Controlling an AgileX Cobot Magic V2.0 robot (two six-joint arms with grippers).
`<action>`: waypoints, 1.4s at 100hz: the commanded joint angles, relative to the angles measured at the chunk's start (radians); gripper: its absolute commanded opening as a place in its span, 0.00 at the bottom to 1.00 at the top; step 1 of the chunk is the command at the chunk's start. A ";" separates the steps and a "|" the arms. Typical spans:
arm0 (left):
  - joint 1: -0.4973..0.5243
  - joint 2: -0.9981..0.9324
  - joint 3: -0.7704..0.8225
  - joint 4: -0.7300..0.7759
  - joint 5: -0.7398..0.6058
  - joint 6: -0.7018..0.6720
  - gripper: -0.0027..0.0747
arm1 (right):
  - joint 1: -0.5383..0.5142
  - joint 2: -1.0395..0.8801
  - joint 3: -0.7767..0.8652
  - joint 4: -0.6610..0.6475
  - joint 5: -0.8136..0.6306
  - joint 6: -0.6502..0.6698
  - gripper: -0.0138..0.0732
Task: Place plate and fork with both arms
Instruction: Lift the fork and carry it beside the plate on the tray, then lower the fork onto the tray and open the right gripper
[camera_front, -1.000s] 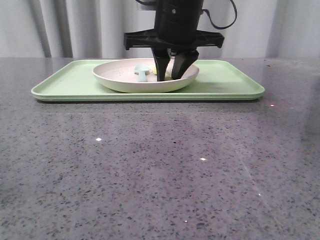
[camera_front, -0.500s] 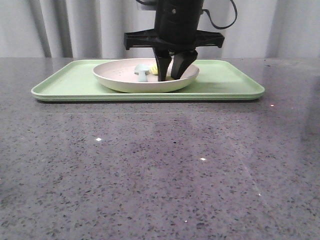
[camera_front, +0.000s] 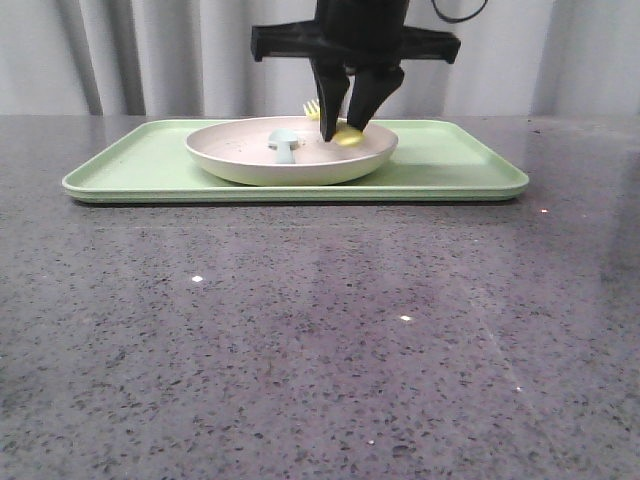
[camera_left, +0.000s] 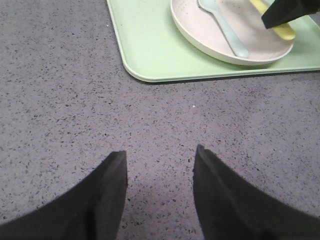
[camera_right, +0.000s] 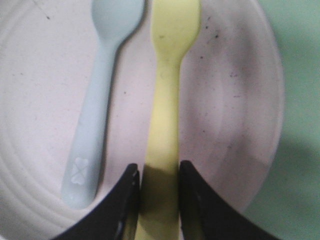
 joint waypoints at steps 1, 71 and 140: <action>-0.008 -0.002 -0.030 -0.017 -0.068 -0.008 0.44 | -0.023 -0.096 -0.027 -0.014 -0.014 0.019 0.15; -0.008 -0.002 -0.030 -0.038 -0.068 -0.008 0.44 | -0.197 -0.144 0.061 -0.008 0.058 0.038 0.15; -0.008 -0.002 -0.030 -0.038 -0.068 -0.008 0.44 | -0.197 -0.053 0.079 0.043 -0.004 0.038 0.16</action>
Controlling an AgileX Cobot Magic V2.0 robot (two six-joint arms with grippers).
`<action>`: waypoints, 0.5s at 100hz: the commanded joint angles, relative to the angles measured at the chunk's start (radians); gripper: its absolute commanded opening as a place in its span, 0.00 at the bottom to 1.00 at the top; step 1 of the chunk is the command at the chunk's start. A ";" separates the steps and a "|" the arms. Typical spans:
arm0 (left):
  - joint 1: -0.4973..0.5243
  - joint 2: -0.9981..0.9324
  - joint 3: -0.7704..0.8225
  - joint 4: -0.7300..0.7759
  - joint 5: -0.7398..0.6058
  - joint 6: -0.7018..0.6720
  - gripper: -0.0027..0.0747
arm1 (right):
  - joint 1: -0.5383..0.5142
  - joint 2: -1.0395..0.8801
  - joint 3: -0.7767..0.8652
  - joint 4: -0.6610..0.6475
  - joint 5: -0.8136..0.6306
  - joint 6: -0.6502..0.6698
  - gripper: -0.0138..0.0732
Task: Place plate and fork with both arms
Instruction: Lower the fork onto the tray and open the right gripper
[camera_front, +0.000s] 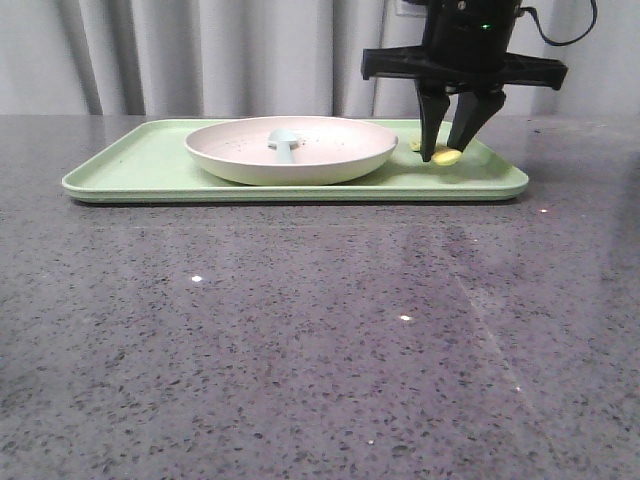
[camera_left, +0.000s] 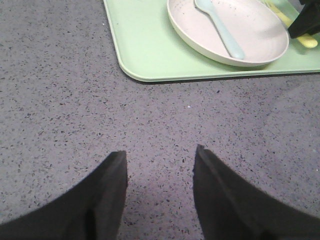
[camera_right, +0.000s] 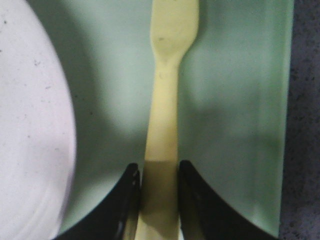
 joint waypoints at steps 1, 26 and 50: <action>-0.008 -0.002 -0.030 -0.015 -0.068 -0.008 0.44 | -0.004 -0.056 -0.022 0.000 -0.027 0.003 0.16; -0.008 -0.002 -0.030 -0.015 -0.074 -0.008 0.44 | -0.004 -0.056 -0.022 0.000 -0.022 0.002 0.35; -0.008 -0.002 -0.030 -0.015 -0.074 -0.008 0.44 | -0.004 -0.056 -0.022 0.000 -0.020 0.002 0.40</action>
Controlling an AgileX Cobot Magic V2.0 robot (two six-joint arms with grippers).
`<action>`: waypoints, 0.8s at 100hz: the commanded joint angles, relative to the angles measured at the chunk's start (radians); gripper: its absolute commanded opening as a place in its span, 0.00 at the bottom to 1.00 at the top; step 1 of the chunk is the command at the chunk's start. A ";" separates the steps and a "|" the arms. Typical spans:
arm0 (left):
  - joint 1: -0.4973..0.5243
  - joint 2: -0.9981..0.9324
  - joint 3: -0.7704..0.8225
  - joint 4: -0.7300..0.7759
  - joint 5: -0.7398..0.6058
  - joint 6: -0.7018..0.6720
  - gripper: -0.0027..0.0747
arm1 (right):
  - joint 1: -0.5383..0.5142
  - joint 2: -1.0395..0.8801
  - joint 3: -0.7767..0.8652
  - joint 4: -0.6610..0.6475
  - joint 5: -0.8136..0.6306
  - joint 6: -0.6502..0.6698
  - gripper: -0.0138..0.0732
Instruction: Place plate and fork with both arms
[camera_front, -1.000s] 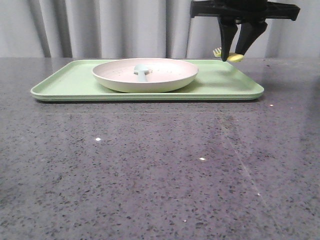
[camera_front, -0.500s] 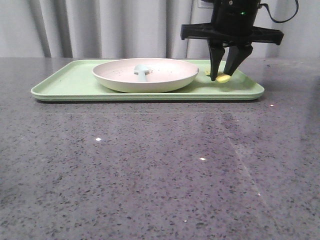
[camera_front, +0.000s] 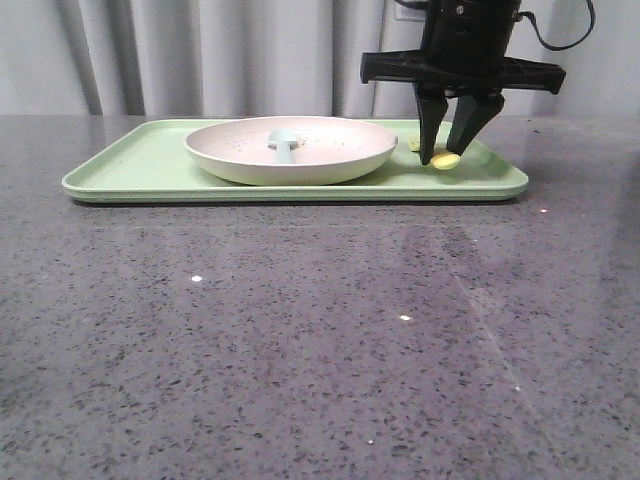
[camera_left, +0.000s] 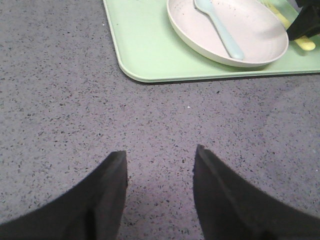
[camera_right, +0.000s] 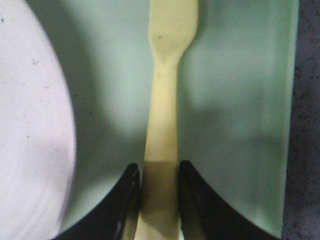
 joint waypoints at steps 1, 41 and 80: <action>-0.008 -0.002 -0.030 -0.015 -0.074 -0.008 0.44 | -0.004 -0.058 -0.022 -0.005 -0.020 0.002 0.40; -0.008 -0.002 -0.030 -0.015 -0.076 -0.008 0.44 | -0.004 -0.058 -0.022 -0.005 -0.020 0.002 0.48; -0.008 -0.003 -0.030 -0.015 -0.101 -0.008 0.44 | -0.004 -0.093 -0.022 -0.005 -0.012 0.002 0.55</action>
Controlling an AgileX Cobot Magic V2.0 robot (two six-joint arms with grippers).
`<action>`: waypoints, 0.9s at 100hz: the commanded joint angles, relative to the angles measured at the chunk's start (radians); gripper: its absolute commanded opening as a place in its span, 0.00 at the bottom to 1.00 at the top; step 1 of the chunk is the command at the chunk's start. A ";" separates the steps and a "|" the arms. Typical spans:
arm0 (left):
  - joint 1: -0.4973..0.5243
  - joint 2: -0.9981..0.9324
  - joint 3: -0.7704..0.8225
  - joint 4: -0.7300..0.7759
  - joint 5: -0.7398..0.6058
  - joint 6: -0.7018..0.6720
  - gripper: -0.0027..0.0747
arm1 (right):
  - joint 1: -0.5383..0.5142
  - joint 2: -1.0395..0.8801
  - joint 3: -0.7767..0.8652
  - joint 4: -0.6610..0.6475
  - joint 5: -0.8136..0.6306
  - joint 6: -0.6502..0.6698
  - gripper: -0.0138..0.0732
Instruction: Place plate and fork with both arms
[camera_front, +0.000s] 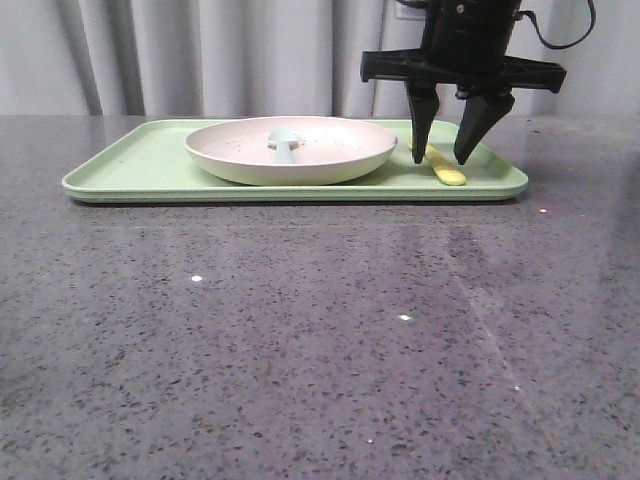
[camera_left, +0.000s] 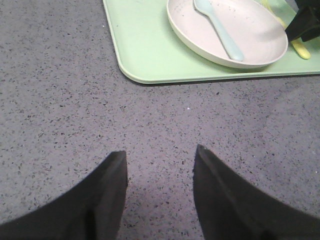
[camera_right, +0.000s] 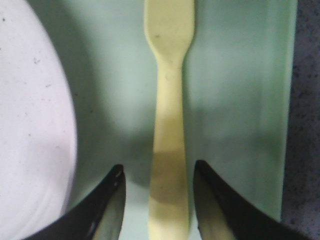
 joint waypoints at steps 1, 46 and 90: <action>-0.008 -0.003 -0.030 -0.015 -0.093 -0.008 0.44 | -0.004 -0.090 -0.022 -0.005 -0.012 0.000 0.55; -0.008 -0.003 -0.030 -0.007 -0.121 -0.012 0.44 | 0.001 -0.229 0.060 -0.016 0.007 -0.025 0.55; -0.008 -0.005 -0.030 0.002 -0.139 -0.012 0.38 | 0.001 -0.631 0.564 -0.017 -0.281 -0.025 0.55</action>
